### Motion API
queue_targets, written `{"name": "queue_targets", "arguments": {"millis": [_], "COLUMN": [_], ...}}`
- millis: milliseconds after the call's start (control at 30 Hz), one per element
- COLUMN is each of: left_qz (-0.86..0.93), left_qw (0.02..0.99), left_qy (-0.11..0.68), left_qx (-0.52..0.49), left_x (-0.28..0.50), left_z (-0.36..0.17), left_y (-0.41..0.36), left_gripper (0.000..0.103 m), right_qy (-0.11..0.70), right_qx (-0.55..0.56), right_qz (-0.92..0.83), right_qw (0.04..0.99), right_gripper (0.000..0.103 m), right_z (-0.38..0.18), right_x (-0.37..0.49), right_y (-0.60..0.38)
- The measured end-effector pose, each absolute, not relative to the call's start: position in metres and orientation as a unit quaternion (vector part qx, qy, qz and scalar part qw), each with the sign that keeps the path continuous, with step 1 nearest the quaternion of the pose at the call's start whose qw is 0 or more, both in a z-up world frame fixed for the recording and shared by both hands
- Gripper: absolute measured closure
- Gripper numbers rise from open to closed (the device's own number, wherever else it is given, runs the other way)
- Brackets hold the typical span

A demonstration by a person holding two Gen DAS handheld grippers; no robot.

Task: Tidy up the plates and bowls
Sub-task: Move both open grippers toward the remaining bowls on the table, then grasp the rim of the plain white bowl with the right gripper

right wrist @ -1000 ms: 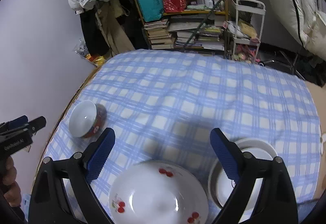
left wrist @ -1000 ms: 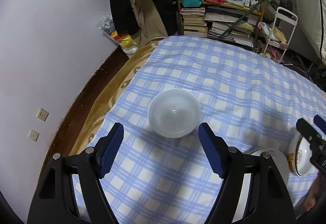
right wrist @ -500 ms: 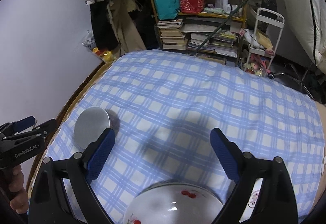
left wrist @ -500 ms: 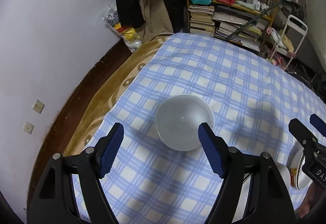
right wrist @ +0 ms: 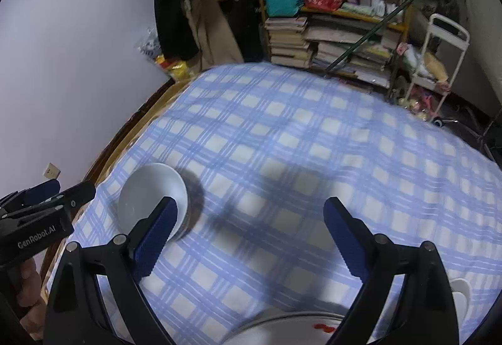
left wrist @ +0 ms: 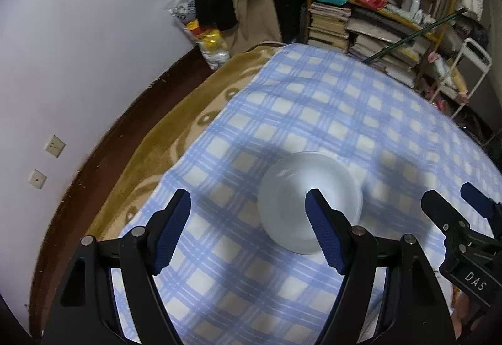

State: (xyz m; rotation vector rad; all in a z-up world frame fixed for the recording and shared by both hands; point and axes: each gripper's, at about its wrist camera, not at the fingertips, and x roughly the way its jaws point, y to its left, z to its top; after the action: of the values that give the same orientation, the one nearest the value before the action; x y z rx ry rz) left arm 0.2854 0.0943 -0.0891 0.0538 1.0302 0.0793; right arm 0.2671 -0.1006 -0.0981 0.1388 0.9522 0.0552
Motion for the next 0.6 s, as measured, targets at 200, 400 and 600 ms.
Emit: {"name": "queue_targets", "arguments": {"millis": [200,400,600], "left_qz": [0.036,0.032,0.018], "left_qw": [0.849,0.829,0.817], "left_qy": [0.526,0.557,0.575], "left_qx": [0.033,0.038,0.026], "left_x": [0.302,0.315,0.323], "left_z": [-0.123,-0.154,-0.176], "left_y": [0.100,0.098,0.095], "left_gripper": [0.028,0.028,0.042], "right_qy": [0.477,0.505,0.524], "right_qx": [0.058,0.055,0.074], "right_qz": [0.041,0.047,0.061], "right_qw": [0.876,0.860,0.847], "right_gripper": [0.004,0.010,0.029], "right_z": [-0.118,-0.141,-0.160], "right_x": [0.285,0.301,0.310], "right_y": [-0.082,-0.068,-0.062]}}
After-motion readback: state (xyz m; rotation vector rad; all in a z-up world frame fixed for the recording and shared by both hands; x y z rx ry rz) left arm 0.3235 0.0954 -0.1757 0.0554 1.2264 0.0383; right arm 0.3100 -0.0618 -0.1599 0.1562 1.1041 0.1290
